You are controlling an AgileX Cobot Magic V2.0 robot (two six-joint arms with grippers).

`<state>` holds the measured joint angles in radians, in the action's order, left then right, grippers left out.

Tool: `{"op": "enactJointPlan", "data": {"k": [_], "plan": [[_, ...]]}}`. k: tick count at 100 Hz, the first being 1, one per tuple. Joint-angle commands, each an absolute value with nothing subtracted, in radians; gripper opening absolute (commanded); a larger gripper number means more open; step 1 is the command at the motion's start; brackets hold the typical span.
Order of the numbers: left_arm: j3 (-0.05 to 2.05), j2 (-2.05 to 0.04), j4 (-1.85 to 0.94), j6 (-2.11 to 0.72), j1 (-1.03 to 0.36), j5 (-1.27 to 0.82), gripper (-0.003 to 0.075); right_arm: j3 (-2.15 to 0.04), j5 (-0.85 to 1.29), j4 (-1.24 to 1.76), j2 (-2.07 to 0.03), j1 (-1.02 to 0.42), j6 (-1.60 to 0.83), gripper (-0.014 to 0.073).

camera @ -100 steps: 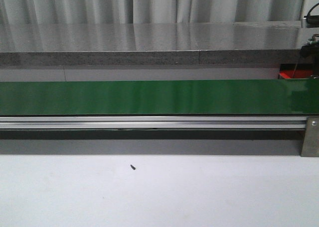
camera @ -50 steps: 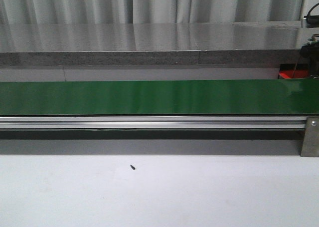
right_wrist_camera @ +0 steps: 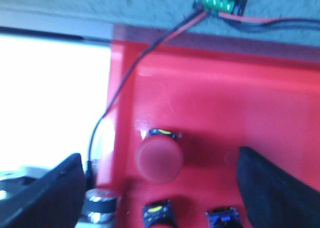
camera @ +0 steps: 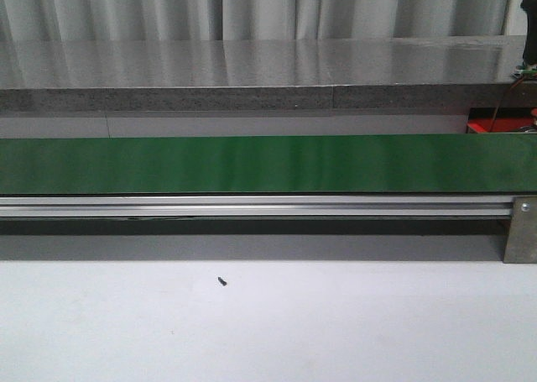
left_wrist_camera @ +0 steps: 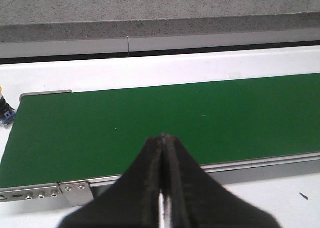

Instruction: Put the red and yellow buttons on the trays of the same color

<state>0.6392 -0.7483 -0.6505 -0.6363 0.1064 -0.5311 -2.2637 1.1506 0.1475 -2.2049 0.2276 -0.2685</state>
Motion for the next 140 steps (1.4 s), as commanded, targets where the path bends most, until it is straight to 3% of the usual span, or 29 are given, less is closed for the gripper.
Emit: {"op": "enactJointPlan", "data": {"k": [1,18,37,82,114,126,140], "plan": [[0.666,-0.745,-0.683,-0.64,0.098,-0.474,-0.002,-2.3,1.143,0.181,-2.076,0.219,-0.276,0.0614],[0.666,-0.745,-0.683,-0.64,0.098,-0.474,-0.002,-2.277,1.161,0.201,-1.979,0.198,-0.278,0.0614],[0.666,-0.745,-0.683,-0.64,0.098,-0.474,-0.002,-2.113,1.125,0.241,-1.82,0.163,-0.317,0.0614],[0.666,-0.745,-0.683,-0.64,0.098,-0.481,-0.002,-1.239,0.666,0.219,-1.222,0.084,-0.324,0.0614],[0.666,-0.745,-0.683,-0.64,0.098,-0.499,-0.002,-0.836,0.573,0.179,-0.925,0.084,-0.277,0.0606],[0.666,-0.745,-0.683,-0.64,0.098,-0.5,-0.002,-0.778,0.58,0.179,-0.853,0.084,-0.268,0.0498],[0.666,-0.745,-0.683,-0.64,0.098,-0.5,-0.002,-0.764,0.6,0.171,-0.801,0.084,-0.268,0.0221]]}}
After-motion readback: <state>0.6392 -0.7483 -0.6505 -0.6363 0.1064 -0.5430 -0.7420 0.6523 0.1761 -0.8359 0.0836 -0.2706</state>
